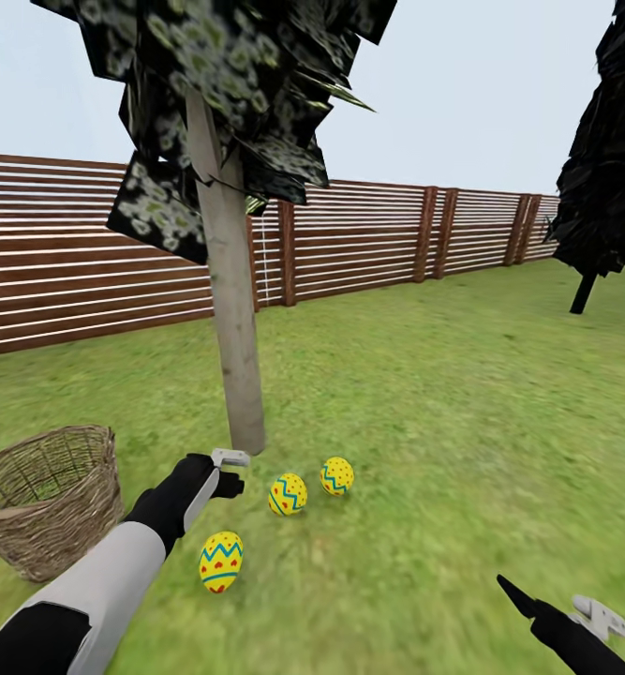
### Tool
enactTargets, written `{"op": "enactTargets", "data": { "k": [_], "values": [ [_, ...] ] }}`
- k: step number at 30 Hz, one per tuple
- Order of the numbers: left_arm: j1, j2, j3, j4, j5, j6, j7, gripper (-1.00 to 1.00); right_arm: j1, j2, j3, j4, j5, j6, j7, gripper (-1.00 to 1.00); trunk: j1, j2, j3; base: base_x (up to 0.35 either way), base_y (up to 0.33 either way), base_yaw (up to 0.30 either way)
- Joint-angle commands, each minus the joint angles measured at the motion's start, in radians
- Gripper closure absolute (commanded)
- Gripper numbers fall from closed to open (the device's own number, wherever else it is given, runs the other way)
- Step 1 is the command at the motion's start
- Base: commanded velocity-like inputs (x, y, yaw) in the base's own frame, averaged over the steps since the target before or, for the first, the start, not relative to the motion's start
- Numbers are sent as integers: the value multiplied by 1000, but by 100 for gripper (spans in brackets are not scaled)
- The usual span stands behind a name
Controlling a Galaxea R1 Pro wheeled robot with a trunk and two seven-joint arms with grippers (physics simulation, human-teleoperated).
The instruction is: Take the three Easter eggs out of the wicker basket on the lawn in the garden, then place them on the lawn next to a single tree (choose any tree) so that all three eggs are next to the same tree and none are left in the basket.
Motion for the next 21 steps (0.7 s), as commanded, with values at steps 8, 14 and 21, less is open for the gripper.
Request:
{"op": "enactTargets", "data": {
  "k": [8, 14, 21],
  "values": [
    [-1, 0, -6, -1, 11, 4, 9, -100, -2, -1, -3, 5, -1, 8, 5, -100, -4, 2, 30, 0, 0, 0],
    [-1, 0, -7, -1, 11, 4, 9, -100, -2, -1, -3, 6, -1, 8, 4, -100, -6, 3, 53, 0, 0, 0],
    [0, 0, -8, -1, 11, 4, 10, -100, -1, -1, -3, 7, -2, 8, 5, -100, -10, 5, 80, 0, 0, 0]
  ]
}}
